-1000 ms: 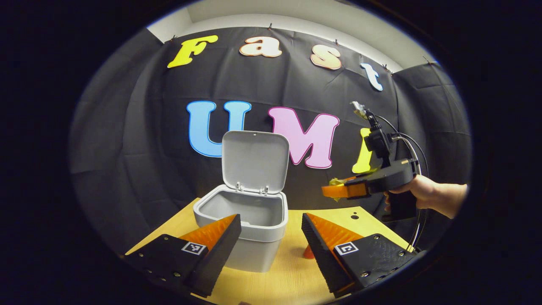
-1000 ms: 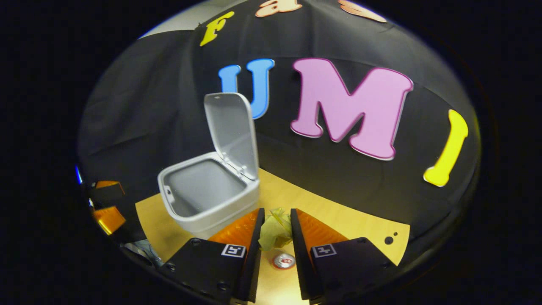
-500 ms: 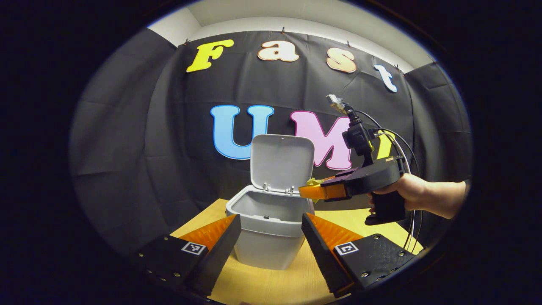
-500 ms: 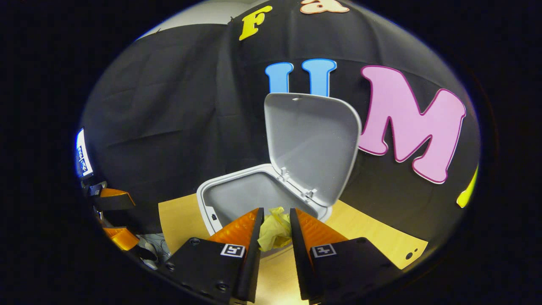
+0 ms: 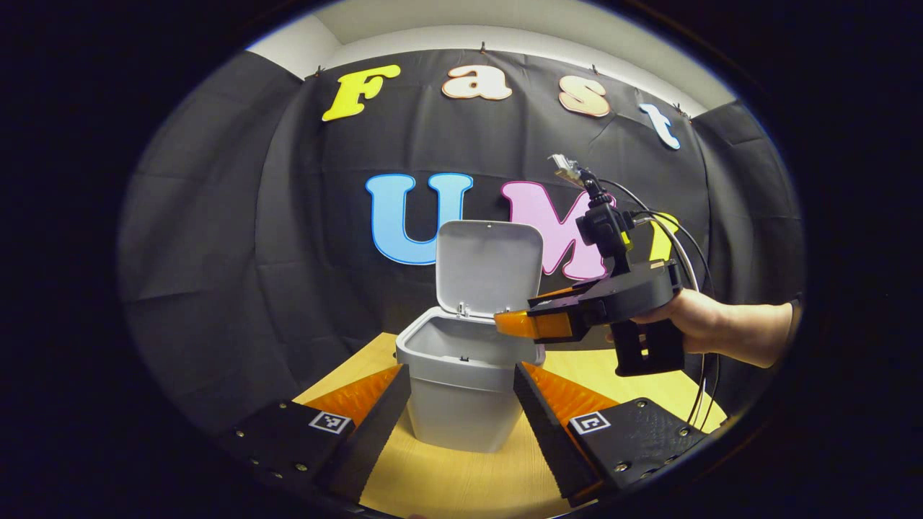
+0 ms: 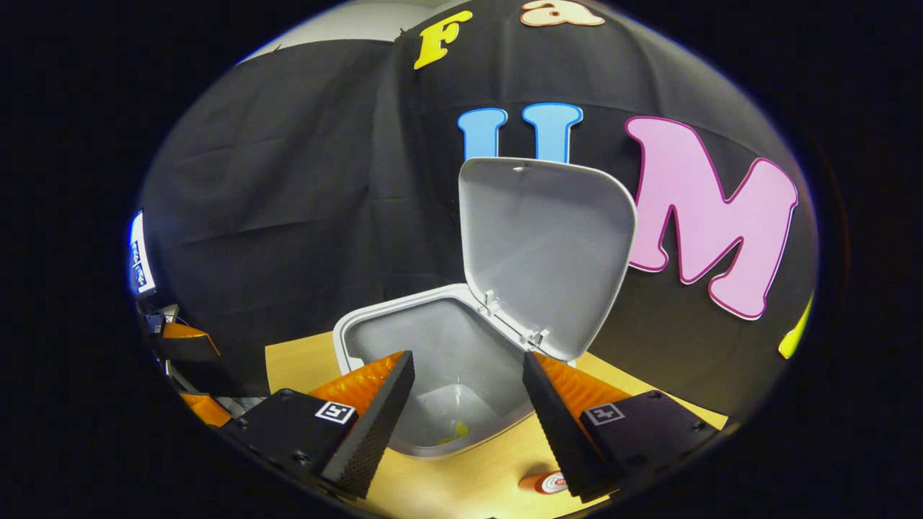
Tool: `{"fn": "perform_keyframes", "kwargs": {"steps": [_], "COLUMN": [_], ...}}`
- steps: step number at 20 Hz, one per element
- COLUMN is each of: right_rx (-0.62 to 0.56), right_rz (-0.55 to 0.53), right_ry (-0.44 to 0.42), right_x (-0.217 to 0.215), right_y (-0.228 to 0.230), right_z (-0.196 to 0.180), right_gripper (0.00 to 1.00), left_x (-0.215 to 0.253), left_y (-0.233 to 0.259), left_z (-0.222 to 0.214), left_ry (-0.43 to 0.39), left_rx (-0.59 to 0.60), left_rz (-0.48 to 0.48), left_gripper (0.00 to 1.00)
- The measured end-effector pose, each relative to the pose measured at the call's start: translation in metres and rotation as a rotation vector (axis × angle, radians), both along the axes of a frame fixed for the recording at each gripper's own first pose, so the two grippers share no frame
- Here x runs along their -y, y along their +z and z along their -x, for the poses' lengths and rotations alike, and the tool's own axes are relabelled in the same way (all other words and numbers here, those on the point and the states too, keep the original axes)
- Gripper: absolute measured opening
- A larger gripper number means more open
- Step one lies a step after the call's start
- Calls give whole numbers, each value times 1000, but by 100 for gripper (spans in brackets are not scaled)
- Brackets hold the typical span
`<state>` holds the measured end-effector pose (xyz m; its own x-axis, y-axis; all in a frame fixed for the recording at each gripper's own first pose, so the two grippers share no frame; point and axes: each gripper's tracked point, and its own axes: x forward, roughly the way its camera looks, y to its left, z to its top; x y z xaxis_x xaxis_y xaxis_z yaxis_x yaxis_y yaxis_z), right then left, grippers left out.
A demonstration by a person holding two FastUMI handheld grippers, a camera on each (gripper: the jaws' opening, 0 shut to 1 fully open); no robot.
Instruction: Press the lid of the desktop garbage bin to open it, pick up the crumpled paper on the desktop and throw it into the bin, then pick up the pop can on the desktop and drop it into the bin, and finally close the garbage bin lid.
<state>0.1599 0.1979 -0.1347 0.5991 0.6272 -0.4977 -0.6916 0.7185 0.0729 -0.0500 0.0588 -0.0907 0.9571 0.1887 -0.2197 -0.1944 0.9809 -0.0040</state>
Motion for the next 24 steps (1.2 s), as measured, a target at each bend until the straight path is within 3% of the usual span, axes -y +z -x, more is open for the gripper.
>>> {"fn": "perform_keyframes", "kwargs": {"steps": [5,8,12,16,24], "right_rx": [70,103,112,153,120], "right_rz": [-23,-42,-7,12,82], "right_ry": [-109,-191,-299,-424,-623], "right_x": [47,89,155,226,334], "right_y": [18,27,23,17,-10], "right_z": [-11,-17,-20,-14,15], "right_gripper": [98,98,99,99,99], "left_x": [27,51,94,127,173], "left_y": [-29,-55,-84,-128,-205], "left_z": [-8,-16,-34,-58,-118], "left_ry": [-73,-134,-235,-277,-334], "left_rx": [-45,-93,-117,-151,-249], "left_rz": [-11,-51,-21,19,66], "left_gripper": [94,94,94,95,95]}}
